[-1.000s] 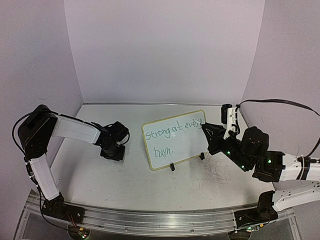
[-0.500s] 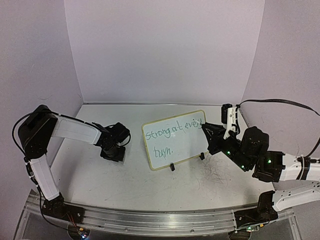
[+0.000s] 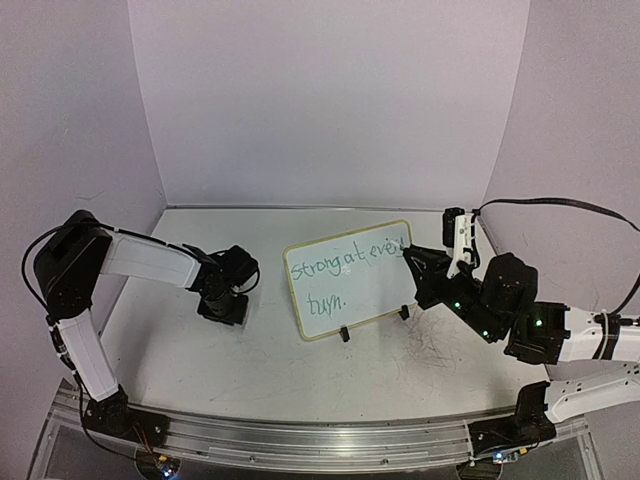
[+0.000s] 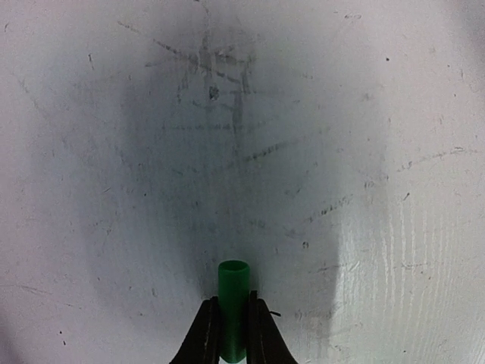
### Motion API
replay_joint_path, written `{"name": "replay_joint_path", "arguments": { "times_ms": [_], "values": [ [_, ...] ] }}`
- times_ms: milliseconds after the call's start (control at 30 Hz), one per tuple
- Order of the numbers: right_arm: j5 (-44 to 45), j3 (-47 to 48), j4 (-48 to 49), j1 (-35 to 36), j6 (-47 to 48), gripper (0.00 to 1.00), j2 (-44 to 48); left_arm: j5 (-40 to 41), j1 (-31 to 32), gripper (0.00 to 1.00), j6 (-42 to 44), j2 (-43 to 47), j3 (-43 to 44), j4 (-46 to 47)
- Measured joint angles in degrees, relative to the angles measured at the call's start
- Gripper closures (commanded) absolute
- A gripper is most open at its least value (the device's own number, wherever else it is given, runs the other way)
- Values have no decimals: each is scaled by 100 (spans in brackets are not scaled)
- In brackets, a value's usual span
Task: Write a sentence on the whiteboard
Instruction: Pick up the pen cap from the center of the board.
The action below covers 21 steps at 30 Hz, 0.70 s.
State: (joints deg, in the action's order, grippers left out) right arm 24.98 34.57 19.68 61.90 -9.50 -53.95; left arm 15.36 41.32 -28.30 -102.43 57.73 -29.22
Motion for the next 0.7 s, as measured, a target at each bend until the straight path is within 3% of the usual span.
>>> {"name": "replay_joint_path", "arguments": {
  "times_ms": [167,433,700],
  "values": [
    [-5,0,0,1,-10,100,-48,139,0,100,47,420,-10,-207],
    [-129,2,4,-17,-45,100,-134,237,14,100,470,1832,-10,-218],
    [-697,4,30,-168,-31,100,-253,-238,477,100,1986,3735,-21,399]
  ]
}}
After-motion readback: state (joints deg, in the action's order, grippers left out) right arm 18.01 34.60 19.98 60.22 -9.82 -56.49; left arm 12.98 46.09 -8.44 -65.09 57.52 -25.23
